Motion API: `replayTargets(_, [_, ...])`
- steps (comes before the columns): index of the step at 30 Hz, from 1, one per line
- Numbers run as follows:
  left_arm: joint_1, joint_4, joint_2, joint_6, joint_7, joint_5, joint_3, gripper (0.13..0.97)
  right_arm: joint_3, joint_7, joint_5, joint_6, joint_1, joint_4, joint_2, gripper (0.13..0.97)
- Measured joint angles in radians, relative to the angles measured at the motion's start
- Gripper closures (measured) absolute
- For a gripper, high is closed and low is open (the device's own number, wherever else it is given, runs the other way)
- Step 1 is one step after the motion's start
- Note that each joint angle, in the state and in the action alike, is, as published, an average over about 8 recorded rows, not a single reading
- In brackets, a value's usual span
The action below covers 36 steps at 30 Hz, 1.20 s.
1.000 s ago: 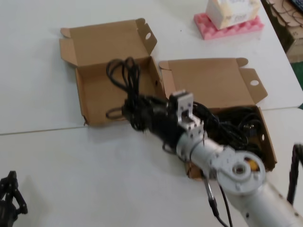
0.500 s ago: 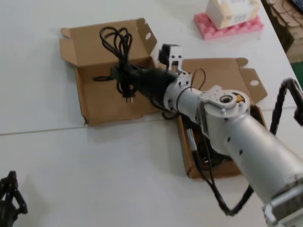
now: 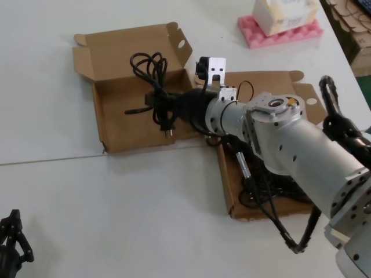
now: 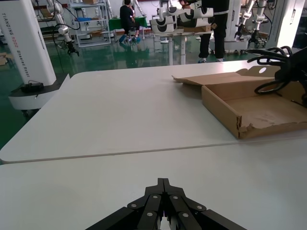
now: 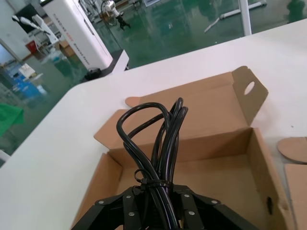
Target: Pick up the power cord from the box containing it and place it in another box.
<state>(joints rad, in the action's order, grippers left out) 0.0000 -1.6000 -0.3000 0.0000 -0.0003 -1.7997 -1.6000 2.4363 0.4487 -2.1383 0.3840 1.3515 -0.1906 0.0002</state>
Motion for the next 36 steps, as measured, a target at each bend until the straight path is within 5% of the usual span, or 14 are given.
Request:
replayTargets(10, [0.000,0.000,0.000,0.000,0.000,0.000,0.000,0.934,0.066,0.000,-0.027,0.037,0.025,0.050,0.000,0.869])
replayTargets(24, [0.000,0.000,0.000,0.000,0.000,0.000,0.000,0.934,0.085,0.000,-0.017,0.041,0.039,0.055,0.000,0.619])
replayTargets(30, [0.000,0.000,0.000,0.000,0.000,0.000,0.000,0.934,-0.016,0.000,0.087,0.024,0.048,-0.006,0.015,0.496])
replayTargets(36, [0.000,0.000,0.000,0.000,0.000,0.000,0.000,0.934,-0.169,0.000,0.218,0.021,0.007,-0.221,0.073,0.344])
